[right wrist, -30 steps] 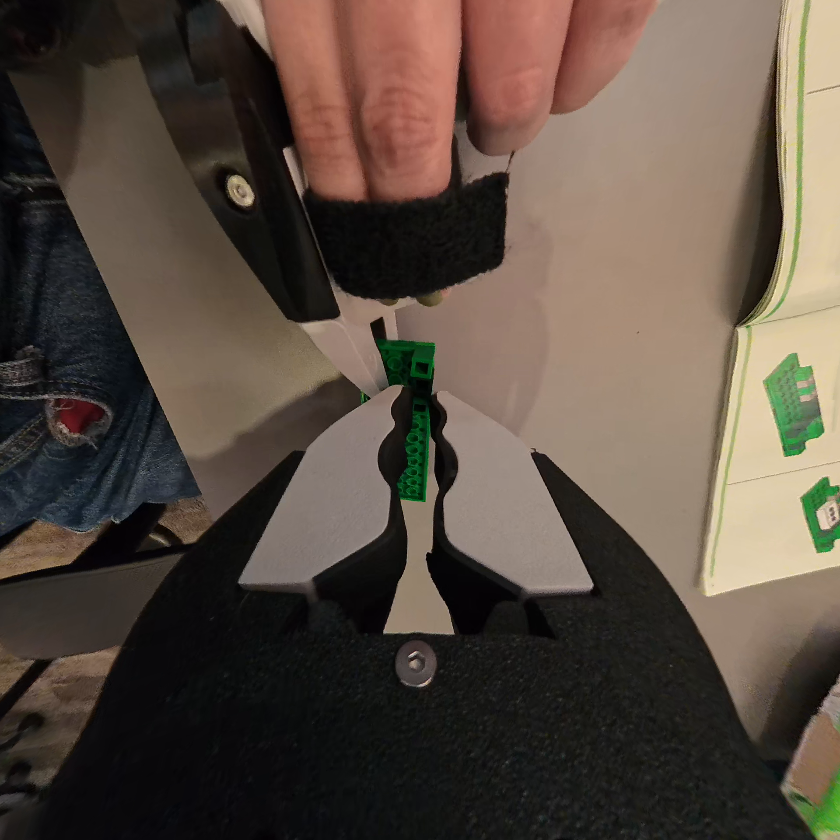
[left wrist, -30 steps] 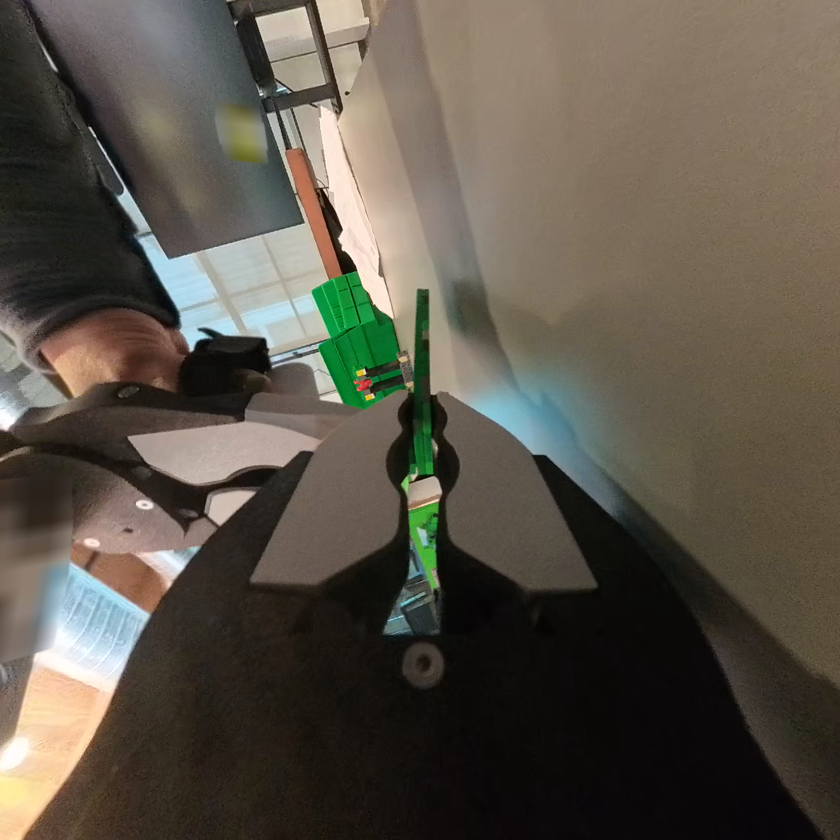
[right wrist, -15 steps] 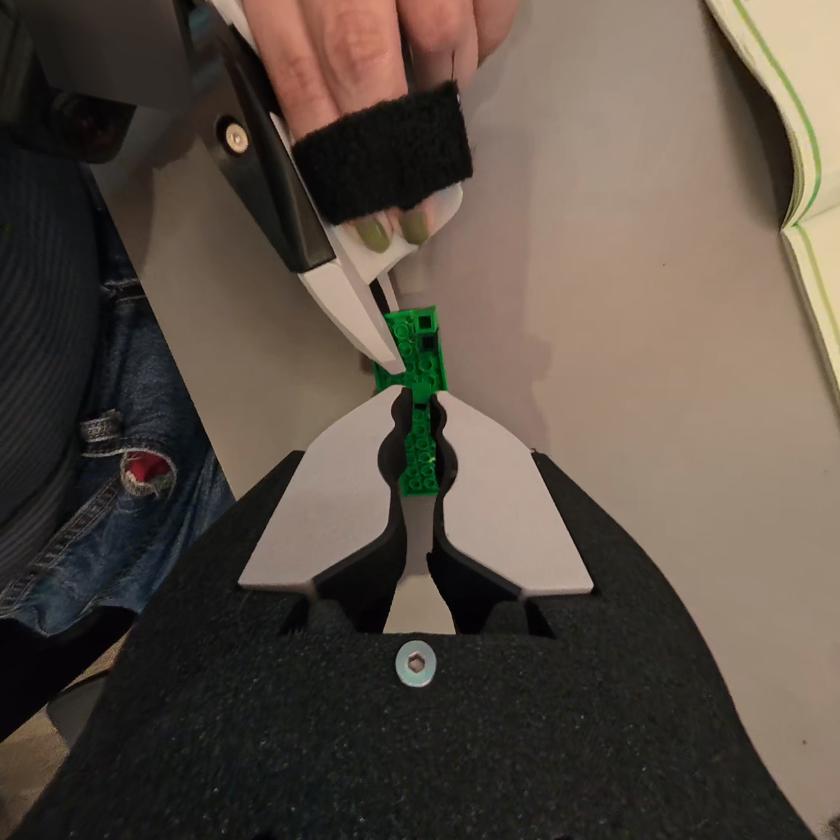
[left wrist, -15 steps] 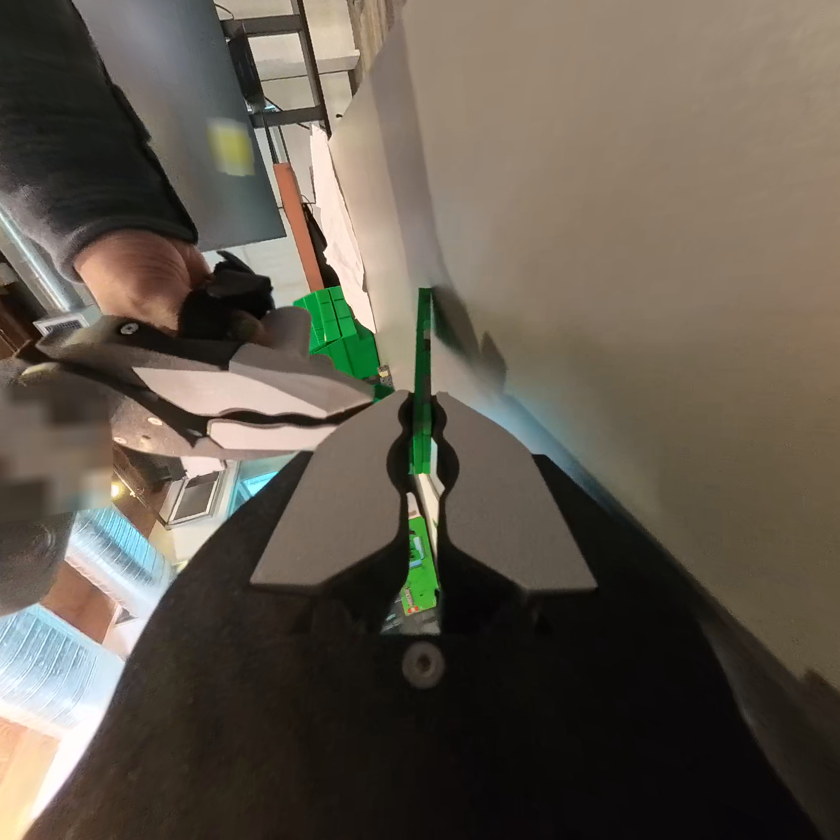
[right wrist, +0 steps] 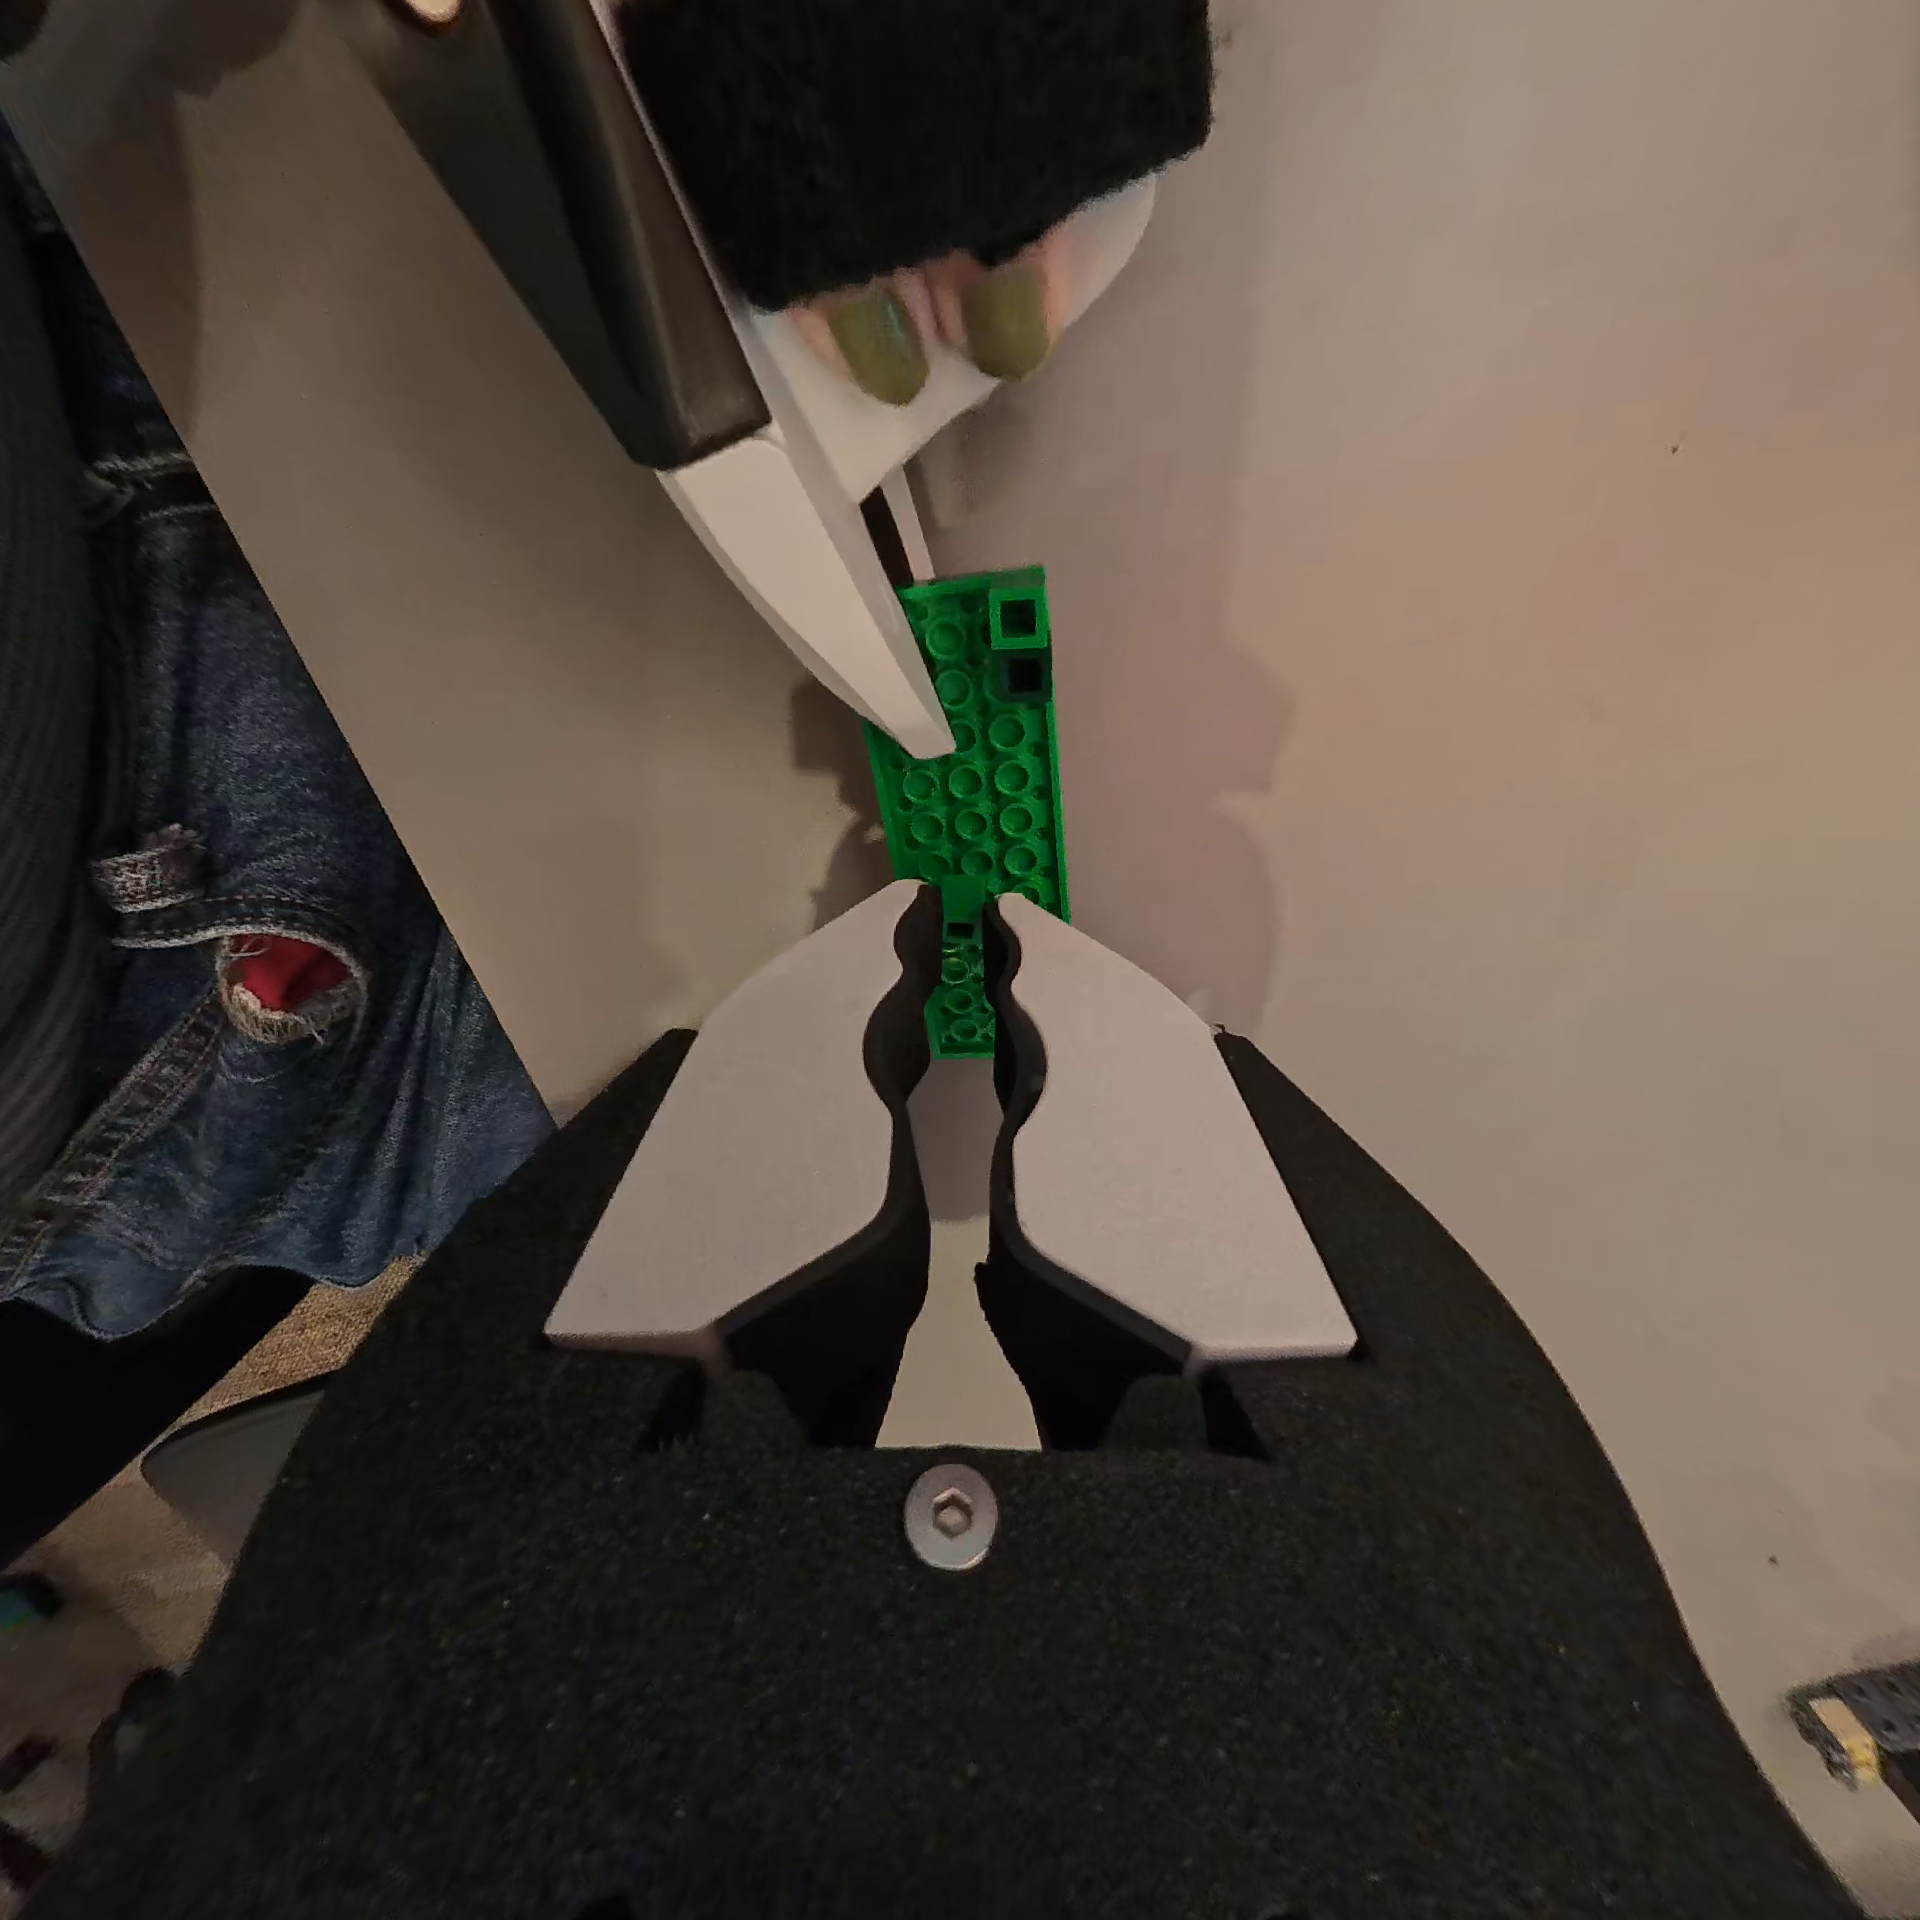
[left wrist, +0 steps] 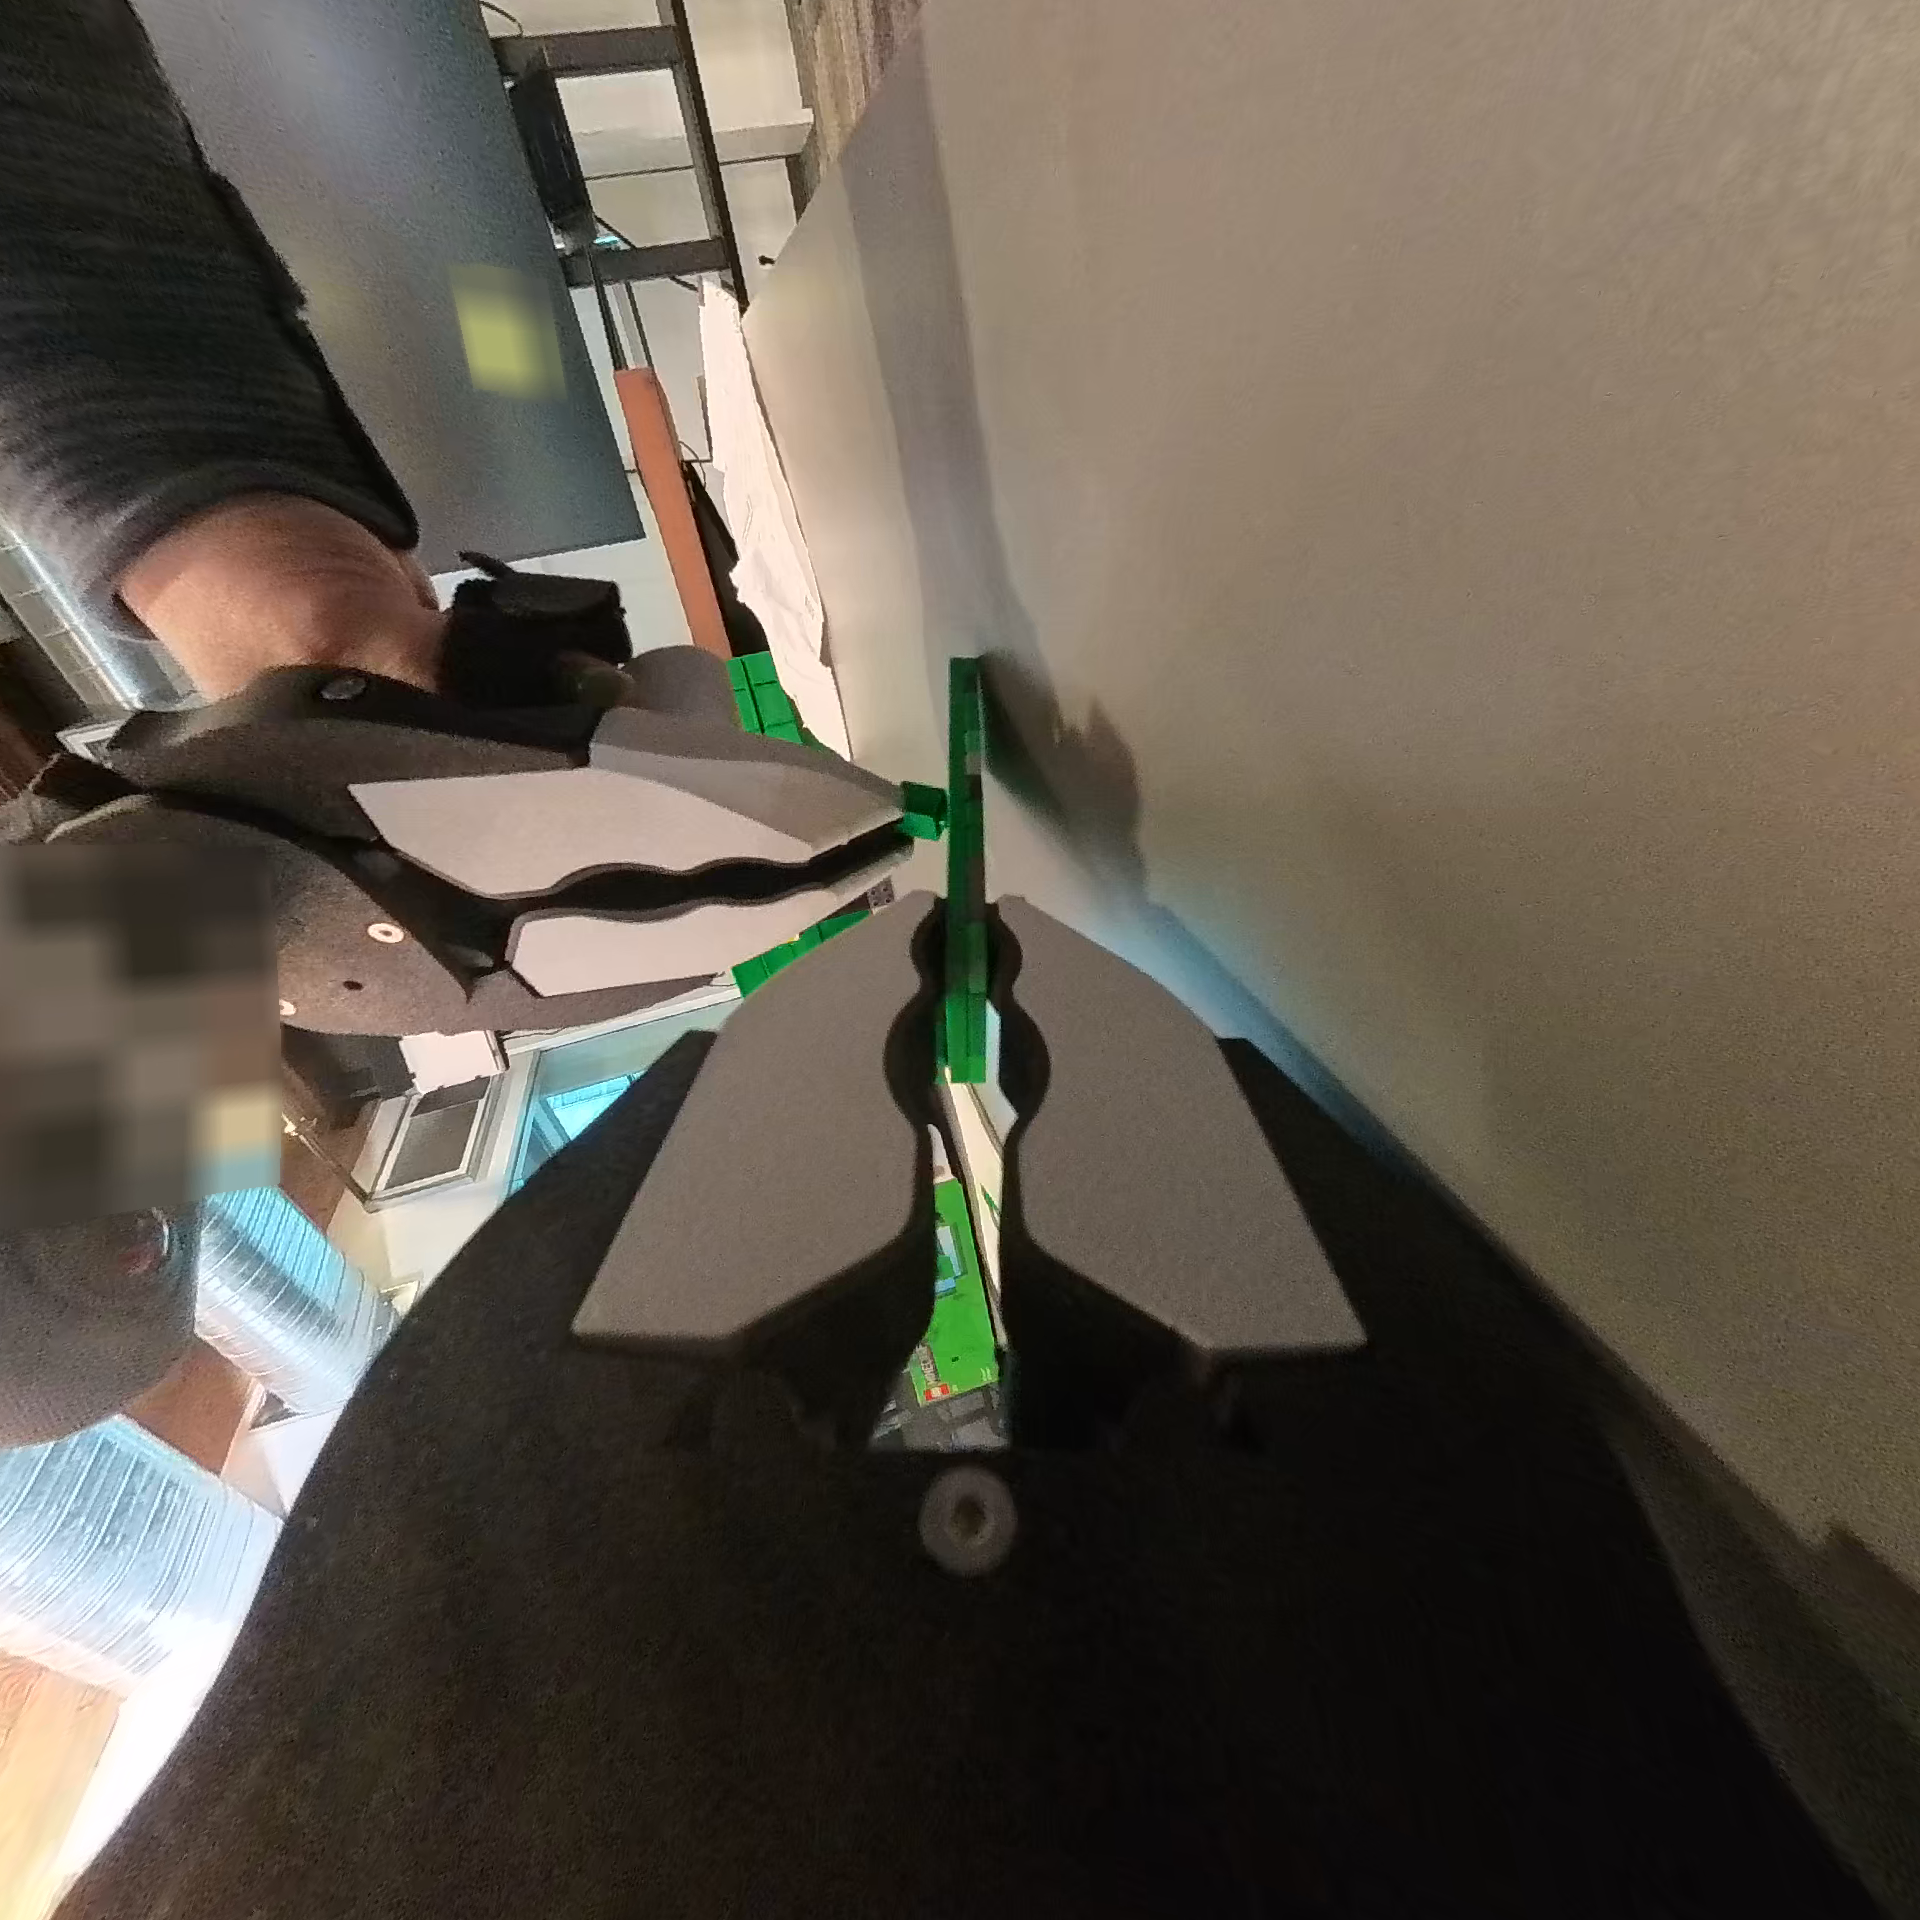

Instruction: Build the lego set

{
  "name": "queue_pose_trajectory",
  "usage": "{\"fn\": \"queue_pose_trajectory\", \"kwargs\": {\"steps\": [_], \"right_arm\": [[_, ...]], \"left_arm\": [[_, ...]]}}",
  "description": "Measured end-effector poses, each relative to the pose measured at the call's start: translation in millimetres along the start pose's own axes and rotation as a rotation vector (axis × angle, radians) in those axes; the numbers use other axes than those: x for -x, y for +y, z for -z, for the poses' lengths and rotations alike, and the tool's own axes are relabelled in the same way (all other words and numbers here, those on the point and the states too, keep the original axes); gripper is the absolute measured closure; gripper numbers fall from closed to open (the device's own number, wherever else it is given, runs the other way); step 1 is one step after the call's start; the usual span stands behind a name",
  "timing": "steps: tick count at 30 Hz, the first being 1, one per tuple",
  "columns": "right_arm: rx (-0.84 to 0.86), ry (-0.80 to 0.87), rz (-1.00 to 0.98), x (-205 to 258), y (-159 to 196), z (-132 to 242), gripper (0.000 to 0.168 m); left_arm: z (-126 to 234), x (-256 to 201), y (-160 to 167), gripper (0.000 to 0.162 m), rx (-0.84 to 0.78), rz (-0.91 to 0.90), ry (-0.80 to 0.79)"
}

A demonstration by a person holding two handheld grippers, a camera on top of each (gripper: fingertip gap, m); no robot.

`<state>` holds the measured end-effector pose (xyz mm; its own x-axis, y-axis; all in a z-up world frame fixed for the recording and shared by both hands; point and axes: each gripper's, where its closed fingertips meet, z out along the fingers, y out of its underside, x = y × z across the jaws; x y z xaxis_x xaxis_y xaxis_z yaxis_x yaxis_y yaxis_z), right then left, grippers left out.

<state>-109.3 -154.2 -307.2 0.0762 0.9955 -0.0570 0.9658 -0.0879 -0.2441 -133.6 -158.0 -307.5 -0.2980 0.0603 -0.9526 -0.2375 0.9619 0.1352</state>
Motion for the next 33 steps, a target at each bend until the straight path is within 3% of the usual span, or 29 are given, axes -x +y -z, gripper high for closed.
{"fn": "queue_pose_trajectory", "kwargs": {"steps": [8,16,27,33], "right_arm": [[-0.020,-0.002,-0.012,0.4,0.8,0.6,0.161],[-0.156,-0.061,-0.100,-1.5,-4.8,12.1,0.161],[-0.021,-0.004,-0.079,-17.2,37.5,29.8,0.161],[-0.013,0.000,-0.080,-17.7,42.3,32.1,0.161]], "left_arm": [[-0.2,0.1,0.2,0.156,0.003,0.004,0.000],[-1.1,0.5,4.0,0.156,0.022,0.021,-0.003],[2.0,19.0,21.8,0.156,0.067,0.181,-0.090],[2.9,21.8,21.3,0.156,0.064,0.182,-0.109]]}}
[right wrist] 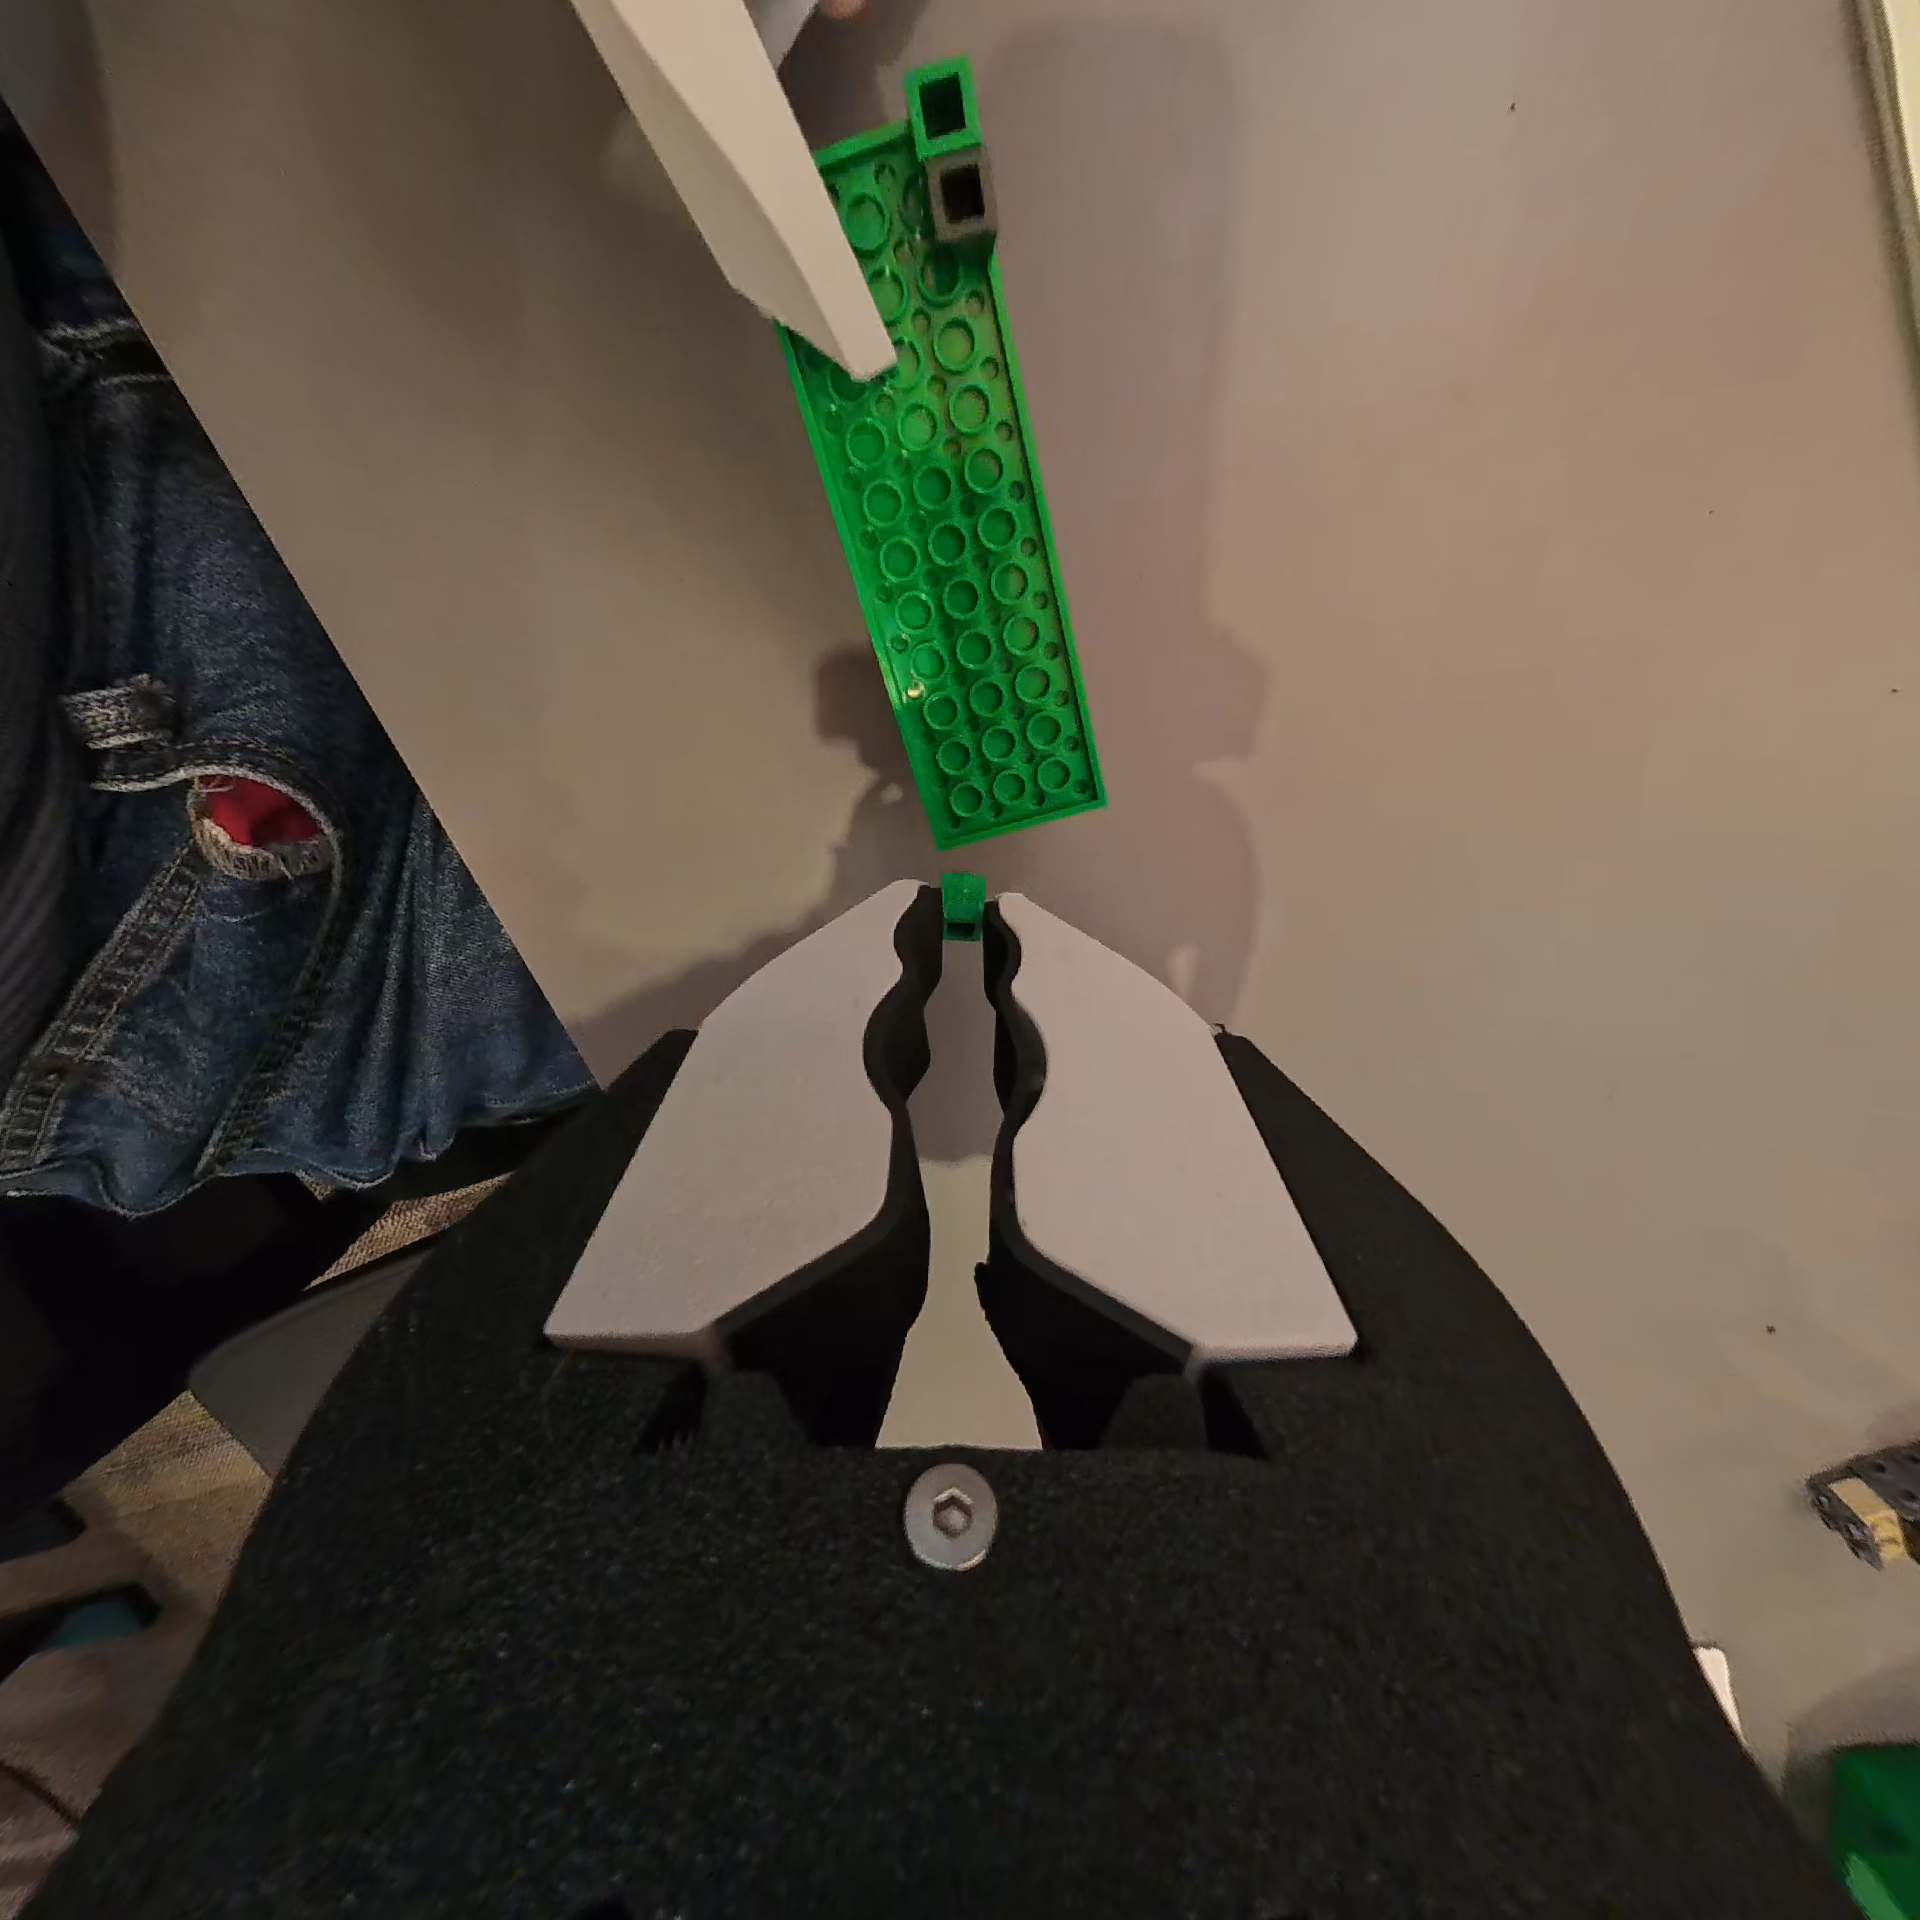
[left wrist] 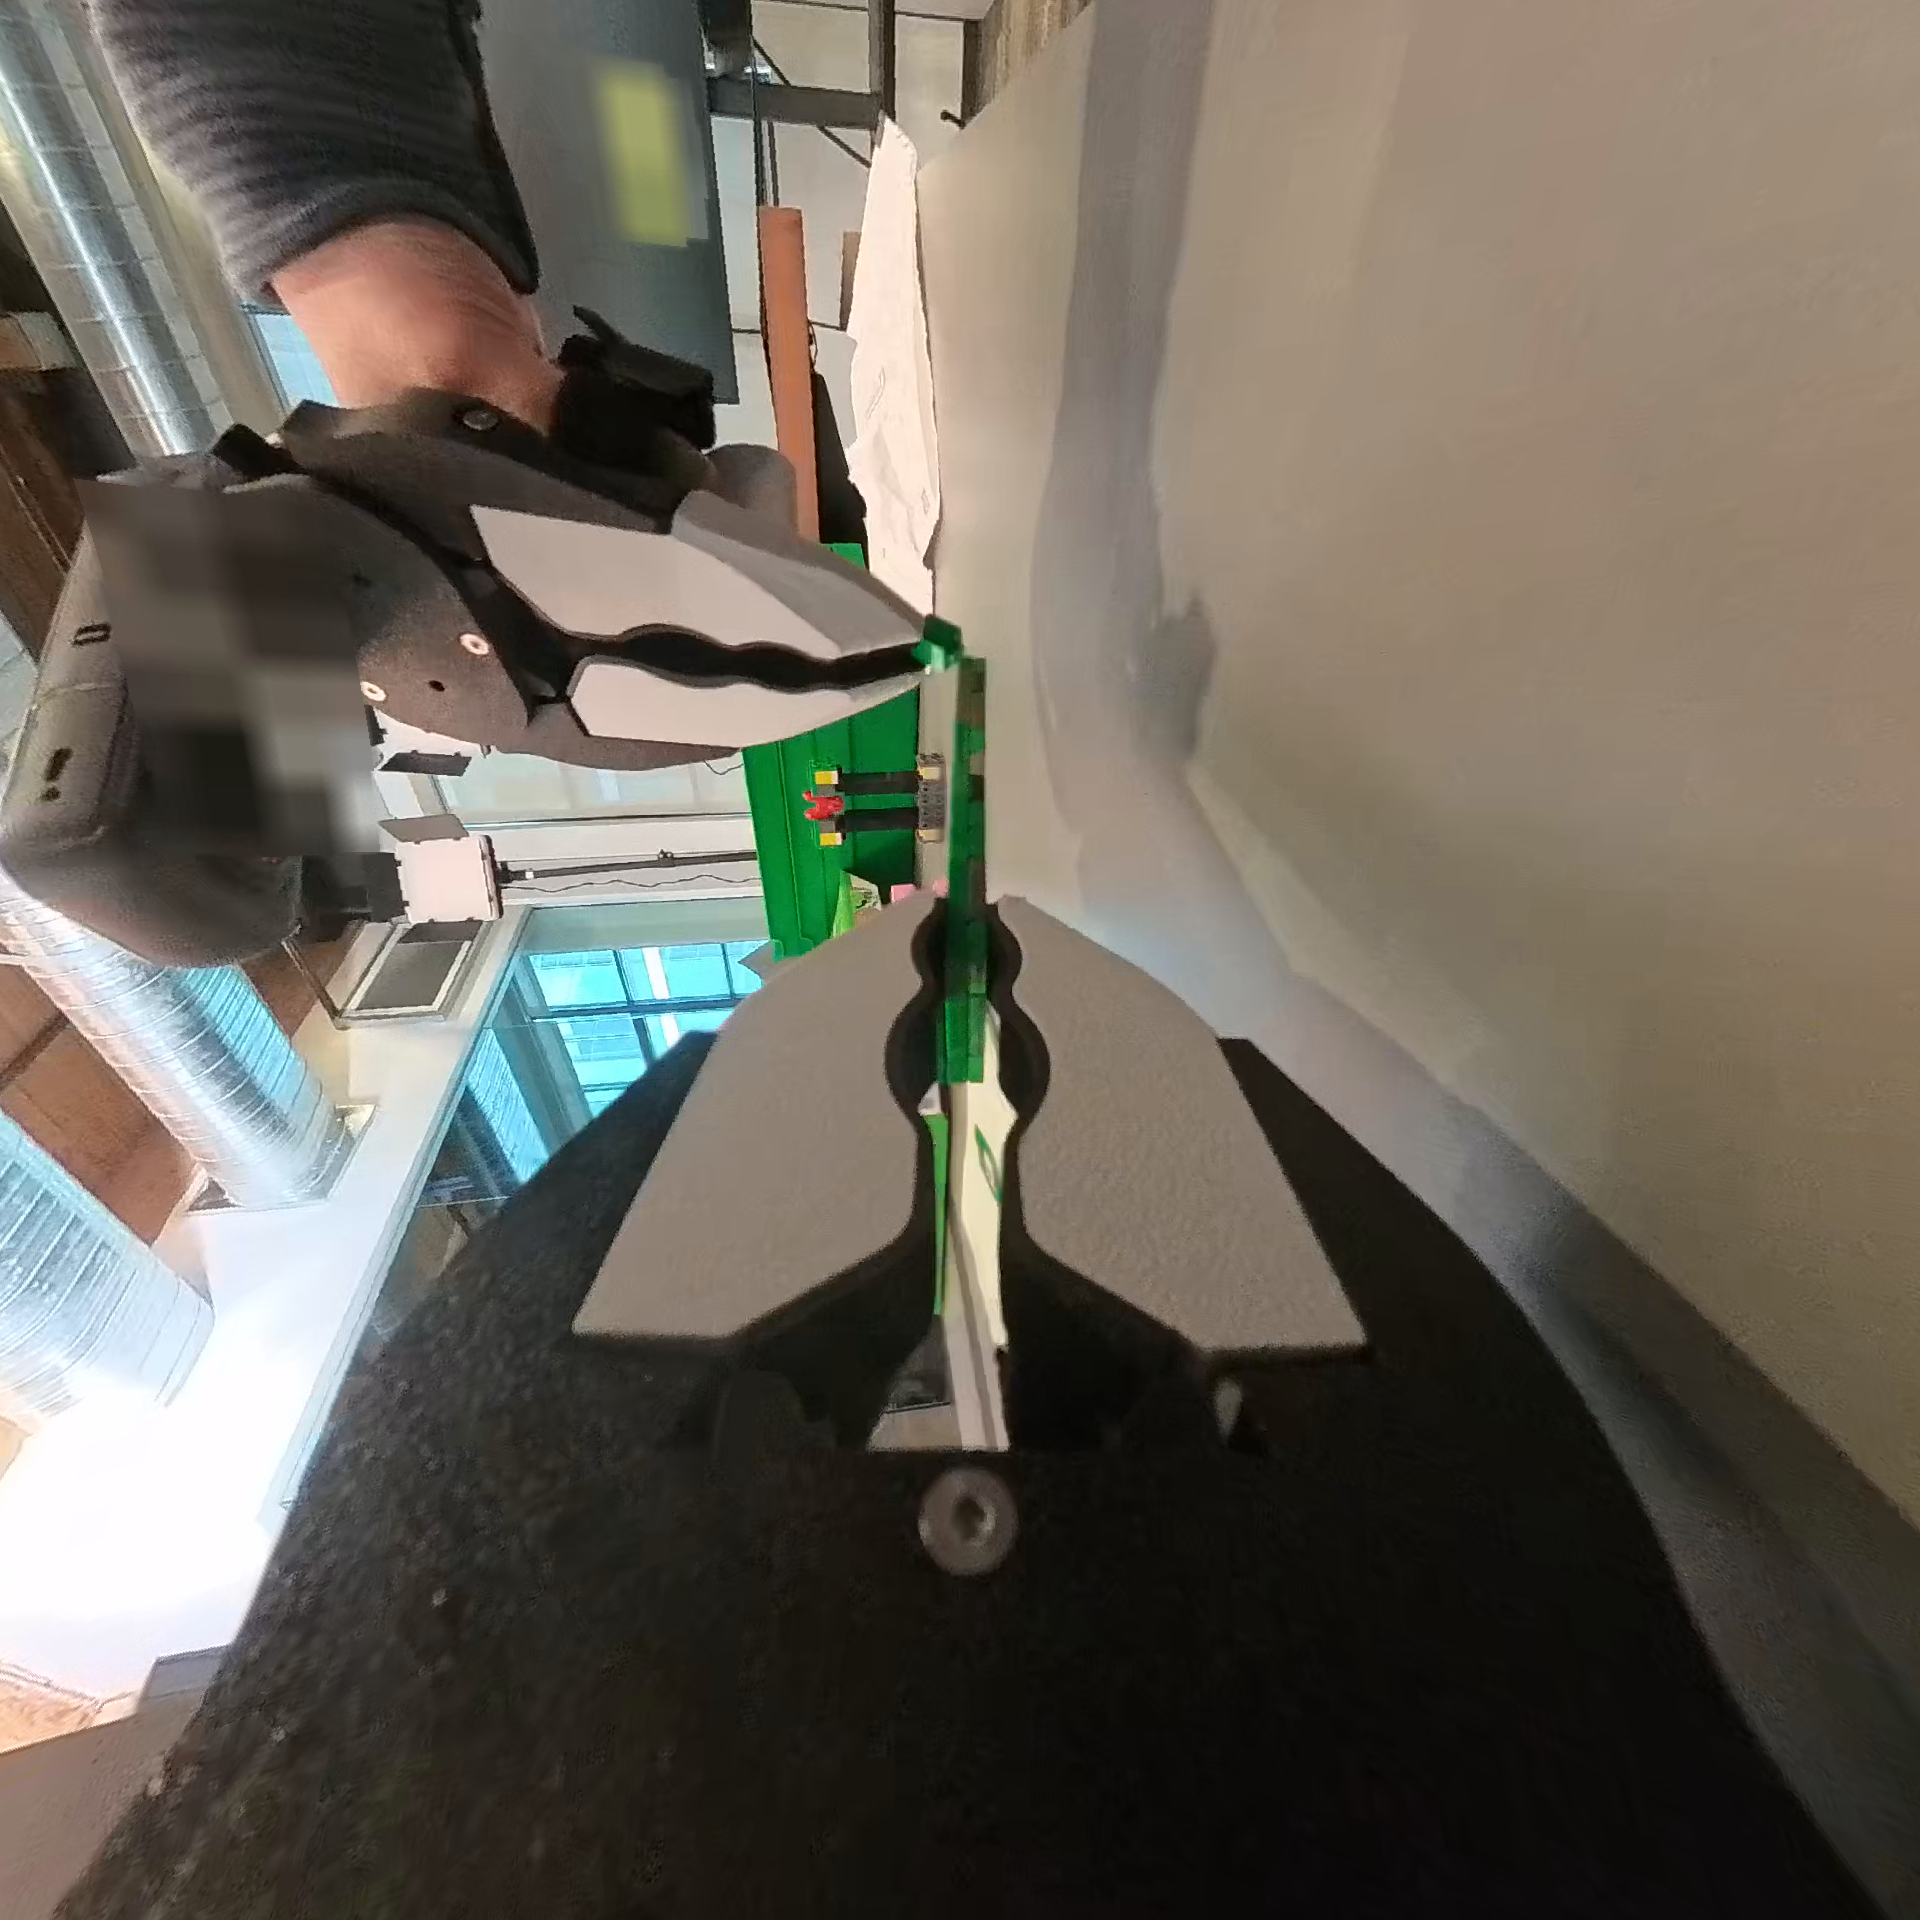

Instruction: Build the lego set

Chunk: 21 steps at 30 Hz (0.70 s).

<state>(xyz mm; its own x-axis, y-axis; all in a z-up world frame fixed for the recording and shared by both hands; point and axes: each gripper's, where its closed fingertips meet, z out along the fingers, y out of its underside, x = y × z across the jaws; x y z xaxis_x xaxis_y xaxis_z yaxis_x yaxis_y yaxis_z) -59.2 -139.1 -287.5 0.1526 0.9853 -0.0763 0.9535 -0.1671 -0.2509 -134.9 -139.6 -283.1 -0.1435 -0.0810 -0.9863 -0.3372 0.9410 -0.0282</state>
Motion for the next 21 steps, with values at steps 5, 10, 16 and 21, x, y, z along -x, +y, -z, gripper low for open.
{"fn": "queue_pose_trajectory", "kwargs": {"steps": [5,10,16,21], "right_arm": [[0.006,-0.010,0.013,2.6,-1.2,-3.8,0.161],[0.007,-0.009,0.023,3.7,-2.7,-5.0,0.161],[-0.005,-0.010,0.012,4.1,-2.9,-5.0,0.161],[-0.010,-0.009,0.009,4.8,-2.4,-6.5,0.161]], "left_arm": [[1.0,3.0,-1.4,0.156,-0.009,0.006,-0.018],[0.6,1.7,-1.8,0.156,-0.012,0.002,-0.012],[0.5,1.5,-2.2,0.157,-0.016,0.004,-0.010],[0.2,0.2,-2.7,0.156,-0.018,0.000,-0.001]]}}
